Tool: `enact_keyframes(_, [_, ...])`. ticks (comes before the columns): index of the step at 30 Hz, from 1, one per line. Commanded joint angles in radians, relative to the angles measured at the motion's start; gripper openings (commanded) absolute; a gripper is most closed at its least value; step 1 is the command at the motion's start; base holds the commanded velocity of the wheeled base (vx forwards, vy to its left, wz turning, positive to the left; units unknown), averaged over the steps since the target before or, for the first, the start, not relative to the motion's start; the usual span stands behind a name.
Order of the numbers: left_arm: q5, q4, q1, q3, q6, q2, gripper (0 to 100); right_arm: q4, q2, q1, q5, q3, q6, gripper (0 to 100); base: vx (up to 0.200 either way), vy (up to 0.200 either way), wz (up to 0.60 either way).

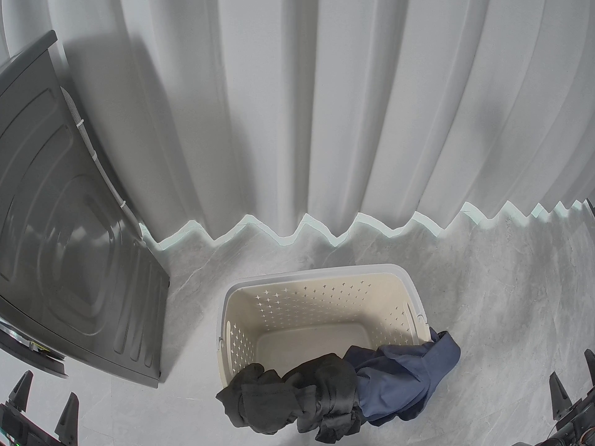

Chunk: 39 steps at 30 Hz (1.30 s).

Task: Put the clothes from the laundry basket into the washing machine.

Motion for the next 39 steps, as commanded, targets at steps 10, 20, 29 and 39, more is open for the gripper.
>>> enact_keyframes(10, [0.001,0.000,0.001,0.015,0.001,-0.015,100,0.000,-0.017,0.000,0.001,0.018,0.000,100,0.180,0.120,0.00])
enact_keyframes(20, [0.001,0.000,0.001,0.015,-0.001,-0.015,100,0.000,-0.017,0.000,0.001,0.018,0.000,100,0.000,-0.020,0.00])
enact_keyframes(29, [0.001,0.000,0.001,0.015,-0.001,-0.015,100,0.000,-0.017,0.000,0.001,0.018,0.000,100,0.000,-0.200,0.00])
enact_keyframes(39, [0.001,0.000,0.001,0.015,-0.001,-0.015,100,0.000,-0.017,0.000,0.001,0.018,0.000,100,0.000,-0.100,0.00])
